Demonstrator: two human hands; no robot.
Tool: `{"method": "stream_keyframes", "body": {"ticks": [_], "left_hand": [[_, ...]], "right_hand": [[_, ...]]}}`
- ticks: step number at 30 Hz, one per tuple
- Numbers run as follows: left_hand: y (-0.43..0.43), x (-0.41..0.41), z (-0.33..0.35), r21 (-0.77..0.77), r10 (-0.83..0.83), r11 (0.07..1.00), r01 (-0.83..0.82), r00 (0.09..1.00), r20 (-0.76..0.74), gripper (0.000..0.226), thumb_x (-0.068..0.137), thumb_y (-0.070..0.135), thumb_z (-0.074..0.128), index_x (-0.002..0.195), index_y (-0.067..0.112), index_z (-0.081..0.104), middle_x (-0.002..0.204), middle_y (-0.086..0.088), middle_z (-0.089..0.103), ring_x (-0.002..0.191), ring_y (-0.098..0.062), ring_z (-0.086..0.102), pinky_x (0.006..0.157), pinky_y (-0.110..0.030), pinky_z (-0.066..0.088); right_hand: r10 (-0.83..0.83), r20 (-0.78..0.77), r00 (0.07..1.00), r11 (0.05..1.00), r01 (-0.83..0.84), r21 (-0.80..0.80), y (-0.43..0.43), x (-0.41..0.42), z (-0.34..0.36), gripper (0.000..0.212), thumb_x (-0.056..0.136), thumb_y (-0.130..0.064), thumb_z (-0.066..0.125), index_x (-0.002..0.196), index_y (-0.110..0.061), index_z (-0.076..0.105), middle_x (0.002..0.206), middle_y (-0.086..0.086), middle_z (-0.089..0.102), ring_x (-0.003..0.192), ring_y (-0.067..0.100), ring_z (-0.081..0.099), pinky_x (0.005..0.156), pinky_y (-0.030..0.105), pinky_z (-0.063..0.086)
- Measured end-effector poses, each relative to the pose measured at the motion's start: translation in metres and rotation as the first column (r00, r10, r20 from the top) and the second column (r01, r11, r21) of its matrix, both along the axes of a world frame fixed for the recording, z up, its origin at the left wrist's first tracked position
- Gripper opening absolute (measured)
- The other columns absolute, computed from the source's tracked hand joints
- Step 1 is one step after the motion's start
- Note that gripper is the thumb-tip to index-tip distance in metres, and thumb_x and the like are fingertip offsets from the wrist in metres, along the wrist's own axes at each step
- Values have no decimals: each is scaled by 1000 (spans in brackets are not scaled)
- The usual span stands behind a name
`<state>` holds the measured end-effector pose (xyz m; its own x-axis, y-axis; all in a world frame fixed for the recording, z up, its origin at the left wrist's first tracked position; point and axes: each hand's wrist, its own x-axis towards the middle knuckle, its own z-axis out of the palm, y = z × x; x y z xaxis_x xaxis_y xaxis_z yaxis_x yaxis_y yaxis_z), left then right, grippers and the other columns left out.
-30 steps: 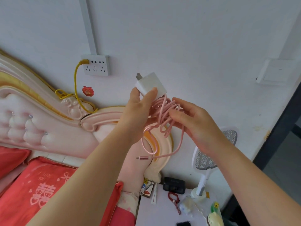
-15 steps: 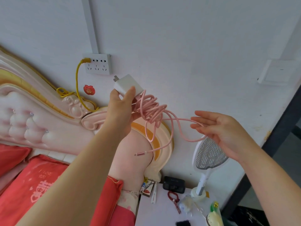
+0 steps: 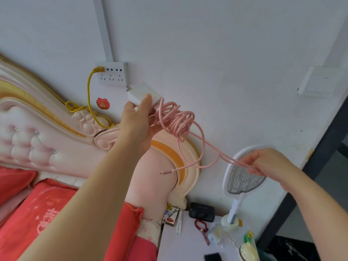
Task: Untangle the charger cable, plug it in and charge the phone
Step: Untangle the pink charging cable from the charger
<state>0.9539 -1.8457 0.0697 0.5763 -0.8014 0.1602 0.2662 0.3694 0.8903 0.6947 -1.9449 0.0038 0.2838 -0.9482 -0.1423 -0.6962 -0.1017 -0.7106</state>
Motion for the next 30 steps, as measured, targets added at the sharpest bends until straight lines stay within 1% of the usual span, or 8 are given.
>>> {"method": "stream_keyframes", "body": {"ticks": [2, 6, 9, 14, 17, 21, 25, 30], "left_hand": [[0, -1, 1, 4, -4, 1000, 3, 1000, 8, 41, 95, 25, 47, 125, -2, 43, 109, -24, 62, 82, -31, 68, 57, -33, 55], [-2, -11, 0, 21, -18, 1000, 17, 999, 49, 36, 95, 21, 48, 123, -1, 40, 92, -19, 64, 75, -31, 69, 56, -39, 58], [-4, -20, -4, 44, -5, 999, 1, 997, 77, 24, 94, 19, 49, 112, 5, 42, 91, -17, 63, 76, -32, 68, 56, -39, 58], [-6, -21, -4, 79, 50, 995, -60, 992, 120, 22, 93, 22, 52, 109, 10, 43, 96, -17, 67, 75, -29, 68, 56, -37, 57], [-5, -19, -4, 87, 52, 994, -66, 986, 158, 26, 92, 22, 53, 113, 9, 44, 92, -14, 67, 63, -19, 68, 49, -30, 54], [-2, -12, -1, 92, 96, 990, -110, 986, 138, 28, 92, 23, 53, 113, 6, 43, 98, -16, 66, 71, -23, 70, 59, -35, 58], [0, -9, 6, 83, 81, 993, -85, 995, 59, 36, 94, 22, 50, 121, 1, 40, 113, -26, 61, 96, -41, 65, 76, -52, 56], [-5, -24, 3, 86, 51, 995, -57, 996, 76, 35, 93, 23, 51, 120, 3, 41, 107, -22, 65, 88, -35, 68, 67, -43, 59]], "right_hand": [[79, -94, 992, 995, -84, -49, 5, 4, 3, 34, 81, 6, 51, 84, -19, 73, 103, 4, 70, 97, 18, 61, 89, 33, 45], [203, 353, 913, 966, -127, -226, 21, 34, 20, 25, 85, -9, 60, 100, -28, 64, 104, -4, 69, 89, -2, 61, 74, 9, 44], [325, 464, 824, 924, -173, -340, 37, 62, 37, 22, 80, -29, 65, 101, -35, 61, 98, -11, 68, 91, 1, 63, 82, 15, 45], [381, 357, 853, 876, -209, -434, 54, 92, 43, 53, 64, -45, 75, 111, -32, 55, 98, -16, 61, 86, 0, 62, 73, 15, 47], [388, 371, 844, 883, -225, -412, 52, 93, 37, 43, 66, -28, 77, 103, -35, 58, 88, -20, 63, 77, -3, 64, 66, 11, 46], [352, 379, 856, 914, -227, -335, 42, 81, 28, 47, 73, -1, 66, 116, -18, 59, 89, -6, 67, 72, 7, 61, 76, 23, 47], [346, 415, 842, 927, -237, -291, 44, 77, 23, 49, 72, -26, 74, 117, -29, 56, 94, -8, 65, 77, 6, 60, 76, 20, 47], [319, 390, 864, 911, -166, -379, 51, 94, 27, 45, 69, -43, 73, 107, -27, 59, 95, -12, 67, 85, 3, 64, 70, 16, 46]]}}
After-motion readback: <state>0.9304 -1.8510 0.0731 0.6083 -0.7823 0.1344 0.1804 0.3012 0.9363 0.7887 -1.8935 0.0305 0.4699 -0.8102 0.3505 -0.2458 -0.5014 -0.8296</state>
